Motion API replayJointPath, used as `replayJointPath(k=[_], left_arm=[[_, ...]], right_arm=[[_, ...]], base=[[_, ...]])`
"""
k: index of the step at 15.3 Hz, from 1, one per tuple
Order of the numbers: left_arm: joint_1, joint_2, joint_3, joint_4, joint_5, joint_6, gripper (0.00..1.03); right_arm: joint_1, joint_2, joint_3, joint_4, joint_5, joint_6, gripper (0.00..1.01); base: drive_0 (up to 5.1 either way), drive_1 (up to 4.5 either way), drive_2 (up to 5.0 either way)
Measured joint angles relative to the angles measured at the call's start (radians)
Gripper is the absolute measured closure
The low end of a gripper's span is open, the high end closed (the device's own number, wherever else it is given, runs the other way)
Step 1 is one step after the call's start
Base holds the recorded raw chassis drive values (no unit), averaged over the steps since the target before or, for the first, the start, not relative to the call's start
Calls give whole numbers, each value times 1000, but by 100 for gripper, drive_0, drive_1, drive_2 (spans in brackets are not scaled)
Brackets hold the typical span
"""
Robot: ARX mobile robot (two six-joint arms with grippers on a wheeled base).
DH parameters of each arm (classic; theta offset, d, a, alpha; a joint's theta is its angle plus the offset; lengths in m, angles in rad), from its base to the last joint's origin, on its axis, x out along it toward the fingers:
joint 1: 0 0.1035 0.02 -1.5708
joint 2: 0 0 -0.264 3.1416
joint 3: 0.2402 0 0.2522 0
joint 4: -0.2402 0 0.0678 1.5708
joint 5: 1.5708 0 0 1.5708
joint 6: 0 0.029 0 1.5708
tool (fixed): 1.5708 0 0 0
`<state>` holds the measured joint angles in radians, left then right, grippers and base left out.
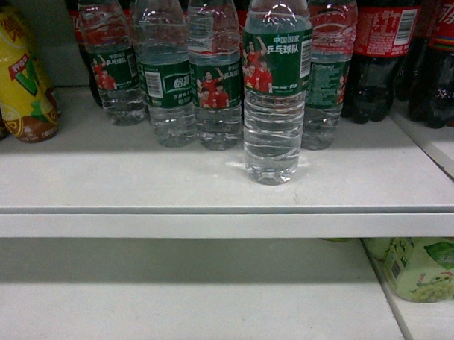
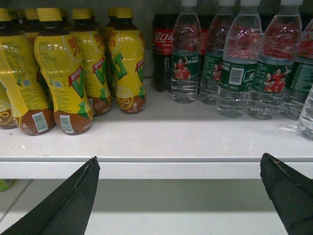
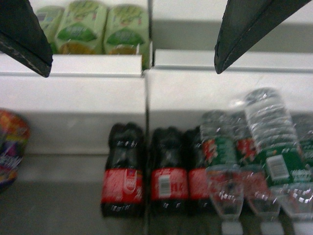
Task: Move water from second to third shelf
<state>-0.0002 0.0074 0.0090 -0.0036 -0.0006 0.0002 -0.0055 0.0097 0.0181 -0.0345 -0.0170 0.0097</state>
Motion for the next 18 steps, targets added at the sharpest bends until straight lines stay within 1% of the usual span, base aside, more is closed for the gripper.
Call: replayJointPath(k=[1, 2, 3, 4, 5, 6, 7, 8, 9, 11, 12, 13, 15, 16, 18], left_arm=[[0, 0, 0, 0, 0, 0, 5], [0, 0, 0, 0, 0, 0, 5], [0, 0, 0, 1, 2, 0, 5], [0, 0, 0, 1, 2, 0, 5], [0, 0, 0, 0, -2, 0, 5], [0, 0, 0, 0, 0, 0, 5], [0, 0, 0, 0, 0, 0, 5], [0, 0, 0, 0, 0, 0, 5], [0, 0, 0, 0, 0, 0, 5], [0, 0, 0, 0, 0, 0, 5], [0, 0, 0, 0, 0, 0, 5], [0, 0, 0, 0, 0, 0, 5], [0, 0, 0, 0, 0, 0, 5], [0, 0, 0, 0, 0, 0, 5], [0, 0, 0, 0, 0, 0, 5]], right_arm=[[-23, 26, 29, -90, -59, 13, 3], [-43, 63, 44, -124, -94, 27, 3], [-68, 122, 68, -160, -141, 41, 3], [-80, 156, 81, -169, -160, 49, 3], [-97, 195, 88, -146, -186, 52, 3], [-119, 244, 103, -87, -228, 66, 3], [-132, 322, 153, 17, -246, 75, 3], [-105, 600, 286, 298, -261, 68, 3], [-66, 682, 368, 347, -254, 68, 3], [6, 734, 393, 384, -244, 66, 3], [62, 766, 394, 390, -220, 56, 3], [125, 803, 394, 420, -199, 47, 3], [248, 895, 386, 504, -158, 42, 3], [300, 967, 377, 554, -127, 42, 3], [388, 1098, 376, 639, -95, 42, 3]], base=[[0, 0, 0], [0, 0, 0], [0, 0, 0], [0, 0, 0], [0, 0, 0], [0, 0, 0], [0, 0, 0], [0, 0, 0], [0, 0, 0], [0, 0, 0], [0, 0, 0], [0, 0, 0], [0, 0, 0], [0, 0, 0], [0, 0, 0]])
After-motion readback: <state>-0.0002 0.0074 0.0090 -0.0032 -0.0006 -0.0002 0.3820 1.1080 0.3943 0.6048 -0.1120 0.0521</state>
